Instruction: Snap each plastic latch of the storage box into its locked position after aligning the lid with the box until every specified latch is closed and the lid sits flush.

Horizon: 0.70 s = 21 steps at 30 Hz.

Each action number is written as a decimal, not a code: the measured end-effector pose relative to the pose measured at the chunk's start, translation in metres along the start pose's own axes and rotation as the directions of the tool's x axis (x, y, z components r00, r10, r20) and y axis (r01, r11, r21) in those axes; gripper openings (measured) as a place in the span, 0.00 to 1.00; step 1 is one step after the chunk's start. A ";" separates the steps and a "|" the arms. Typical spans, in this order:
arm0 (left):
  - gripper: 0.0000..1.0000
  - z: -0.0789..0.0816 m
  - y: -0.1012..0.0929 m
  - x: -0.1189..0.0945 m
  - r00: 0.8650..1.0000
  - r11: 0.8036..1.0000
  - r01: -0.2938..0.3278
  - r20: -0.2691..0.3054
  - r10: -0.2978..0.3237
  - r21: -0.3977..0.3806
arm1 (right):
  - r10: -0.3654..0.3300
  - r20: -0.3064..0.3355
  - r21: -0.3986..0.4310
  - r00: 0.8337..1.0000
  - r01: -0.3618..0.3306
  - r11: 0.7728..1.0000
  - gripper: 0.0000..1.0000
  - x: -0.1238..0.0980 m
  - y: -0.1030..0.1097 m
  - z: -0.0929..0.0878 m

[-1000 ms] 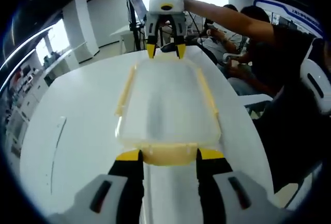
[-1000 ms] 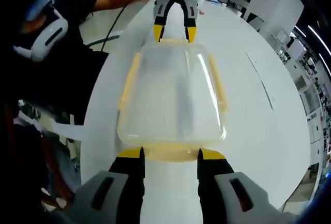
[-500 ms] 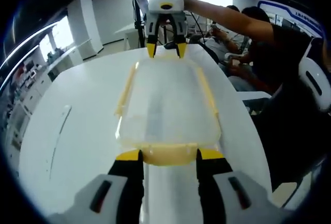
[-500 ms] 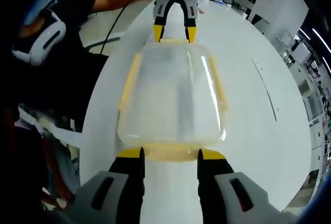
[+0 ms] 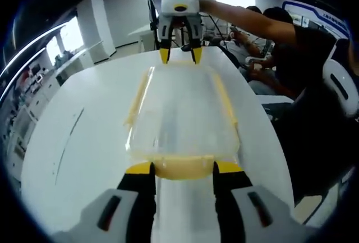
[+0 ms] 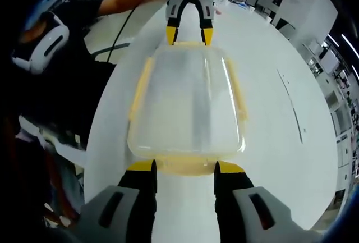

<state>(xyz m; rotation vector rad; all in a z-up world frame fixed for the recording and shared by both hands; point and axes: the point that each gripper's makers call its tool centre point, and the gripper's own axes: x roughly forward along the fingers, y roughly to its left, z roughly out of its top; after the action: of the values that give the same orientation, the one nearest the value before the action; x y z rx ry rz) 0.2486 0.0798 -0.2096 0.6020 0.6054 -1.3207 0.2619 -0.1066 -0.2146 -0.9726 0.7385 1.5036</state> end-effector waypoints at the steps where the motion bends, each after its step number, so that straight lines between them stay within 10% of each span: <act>1: 0.39 -0.001 0.000 -0.002 1.000 1.000 -0.002 0.001 0.002 0.000 | 0.003 0.004 -0.001 1.000 -0.003 1.000 0.39 0.002 -0.001 0.003; 21: 0.39 -0.023 0.002 -0.027 0.998 1.000 -0.023 0.064 0.024 -0.009 | 0.007 0.085 -0.020 0.996 -0.006 1.000 0.39 0.015 -0.003 0.030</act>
<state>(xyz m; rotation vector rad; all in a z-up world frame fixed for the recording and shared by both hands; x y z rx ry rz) 0.2449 0.1148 -0.2067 0.5561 0.5492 -1.3100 0.2599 -0.0734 -0.2139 -0.9158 0.6681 1.5505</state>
